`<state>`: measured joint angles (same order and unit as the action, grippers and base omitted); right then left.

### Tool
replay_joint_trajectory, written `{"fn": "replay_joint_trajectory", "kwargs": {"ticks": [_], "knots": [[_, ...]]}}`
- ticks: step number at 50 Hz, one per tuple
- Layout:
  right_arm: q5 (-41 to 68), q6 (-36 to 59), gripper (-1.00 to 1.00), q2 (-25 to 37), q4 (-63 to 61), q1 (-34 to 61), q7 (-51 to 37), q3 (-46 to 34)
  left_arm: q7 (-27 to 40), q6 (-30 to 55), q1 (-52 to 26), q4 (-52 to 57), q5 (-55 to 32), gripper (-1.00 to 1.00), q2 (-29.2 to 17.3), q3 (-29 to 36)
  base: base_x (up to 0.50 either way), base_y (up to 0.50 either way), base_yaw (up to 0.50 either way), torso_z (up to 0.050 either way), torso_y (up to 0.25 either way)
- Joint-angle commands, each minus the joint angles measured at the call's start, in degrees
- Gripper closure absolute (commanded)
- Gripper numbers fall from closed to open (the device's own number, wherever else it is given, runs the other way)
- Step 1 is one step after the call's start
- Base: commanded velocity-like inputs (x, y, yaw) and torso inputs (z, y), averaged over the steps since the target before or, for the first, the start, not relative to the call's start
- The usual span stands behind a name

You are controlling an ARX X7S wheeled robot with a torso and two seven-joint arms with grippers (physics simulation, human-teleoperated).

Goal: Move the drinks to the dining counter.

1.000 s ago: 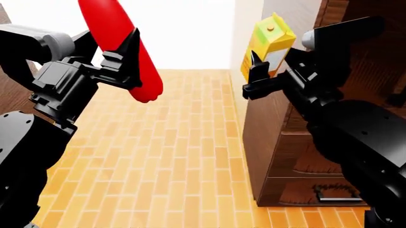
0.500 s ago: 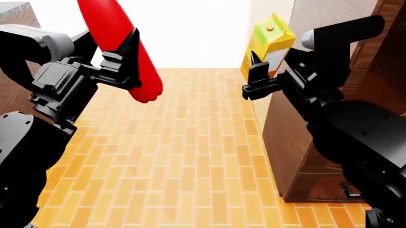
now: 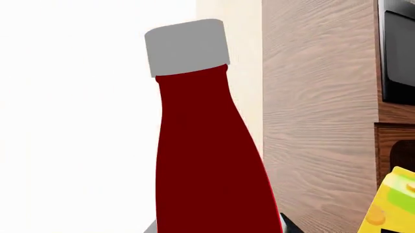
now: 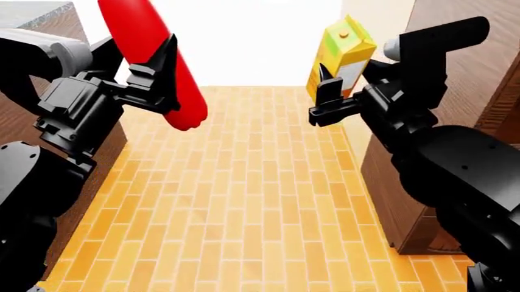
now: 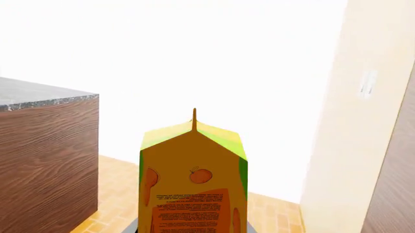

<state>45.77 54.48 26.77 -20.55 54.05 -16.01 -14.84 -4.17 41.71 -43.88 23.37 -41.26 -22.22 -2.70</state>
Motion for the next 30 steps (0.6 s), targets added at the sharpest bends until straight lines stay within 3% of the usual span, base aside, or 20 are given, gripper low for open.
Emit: {"fn": "replay_joint_trajectory", "kwargs": {"ticks": [1, 30], "knots": [[-1.80, -0.27, 1.00, 0.18, -0.82, 0.94, 0.21, 1.04, 0.80, -0.07, -0.37, 0.48, -1.35, 1.00, -0.18, -0.48, -0.08, 0.50, 0.00, 0.000, 0.000], [-1.11, -0.57, 1.00, 0.86, -1.92, -0.16, -0.57, 1.55, 1.38, -0.07, -0.79, 0.68, -1.78, 1.00, -0.52, 0.29, -0.08, 0.50, 0.00, 0.001, 0.002]]}}
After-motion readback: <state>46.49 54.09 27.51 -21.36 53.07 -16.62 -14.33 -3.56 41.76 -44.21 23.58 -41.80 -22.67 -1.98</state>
